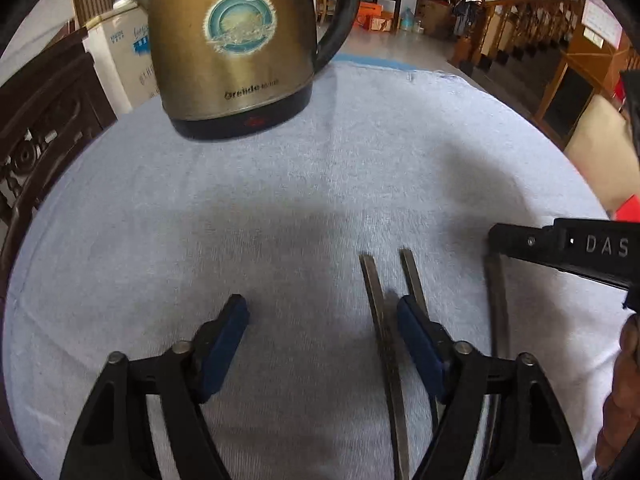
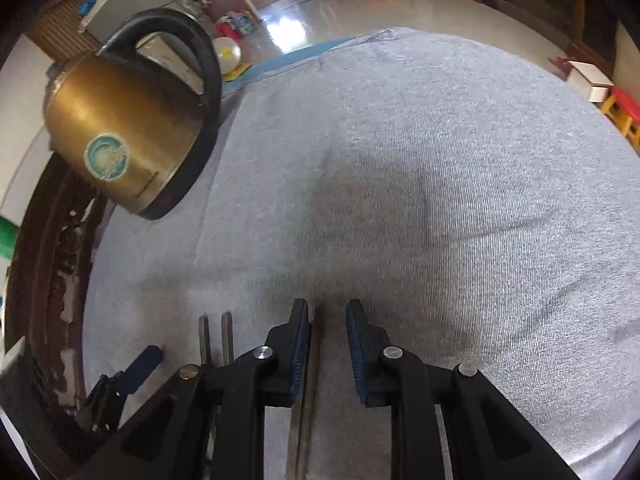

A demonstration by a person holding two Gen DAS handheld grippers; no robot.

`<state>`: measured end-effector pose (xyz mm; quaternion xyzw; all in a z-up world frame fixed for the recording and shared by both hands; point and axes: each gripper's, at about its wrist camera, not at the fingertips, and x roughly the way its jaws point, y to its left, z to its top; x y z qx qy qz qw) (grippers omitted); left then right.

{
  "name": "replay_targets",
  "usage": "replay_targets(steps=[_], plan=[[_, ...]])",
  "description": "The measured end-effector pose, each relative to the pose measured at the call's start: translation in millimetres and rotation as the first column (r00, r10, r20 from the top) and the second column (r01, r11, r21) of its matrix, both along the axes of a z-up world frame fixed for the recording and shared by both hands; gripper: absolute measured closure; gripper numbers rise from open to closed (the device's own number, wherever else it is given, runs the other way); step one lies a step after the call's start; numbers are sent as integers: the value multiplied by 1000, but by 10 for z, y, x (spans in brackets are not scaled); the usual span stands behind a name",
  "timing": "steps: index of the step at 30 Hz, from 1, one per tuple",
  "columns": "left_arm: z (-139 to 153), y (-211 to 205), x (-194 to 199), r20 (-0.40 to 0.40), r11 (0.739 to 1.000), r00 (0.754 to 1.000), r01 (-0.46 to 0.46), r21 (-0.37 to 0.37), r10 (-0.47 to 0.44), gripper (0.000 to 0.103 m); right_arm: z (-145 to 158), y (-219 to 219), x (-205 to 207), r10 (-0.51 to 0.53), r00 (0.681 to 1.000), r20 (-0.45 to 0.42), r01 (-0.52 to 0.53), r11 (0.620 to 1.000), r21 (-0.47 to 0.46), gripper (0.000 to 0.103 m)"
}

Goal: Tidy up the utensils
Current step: 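Close the right gripper on brown chopsticks while the left gripper grasps a chopstick, then lift the chopsticks upright over the holder cup with both grippers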

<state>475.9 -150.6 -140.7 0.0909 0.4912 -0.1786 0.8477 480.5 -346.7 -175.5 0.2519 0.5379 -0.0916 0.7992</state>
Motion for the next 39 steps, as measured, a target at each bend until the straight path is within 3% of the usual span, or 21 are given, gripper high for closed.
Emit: replay_targets(steps=[2,3,4,5,7,12,21,28,39], plan=[[17,27,35,15,1000,1000,0,-3,0,41,9,77,37,12,1000,-17,-13,998,-54,83],[18,31,46,24,1000,1000,5,-6,-4,56,18,136,61,25,999,-26,-27,995,-94,86],[16,19,27,35,1000,999,13,-9,-13,75,14,193,73,41,998,-37,-46,991,-124,97],[25,27,18,39,1000,999,28,-15,-27,84,21,238,68,54,998,-36,-59,987,-149,97],[27,44,13,38,999,998,47,-17,-46,94,32,242,41,60,998,-30,-63,988,-139,97],[70,319,-88,11,996,1000,21,-88,-20,98,160,118,-204,68,996,60,-65,996,-56,97],[600,1091,-562,95,959,990,-75,-272,105,98,657,-198,-985,-7,960,279,12,1000,-18,97],[1102,1602,-1151,198,919,960,-111,-378,197,98,1144,-401,-1893,-123,878,463,134,991,10,97],[1488,1948,-2230,294,833,890,-152,-531,350,98,1961,-228,-3180,-178,717,674,258,966,-18,97]])
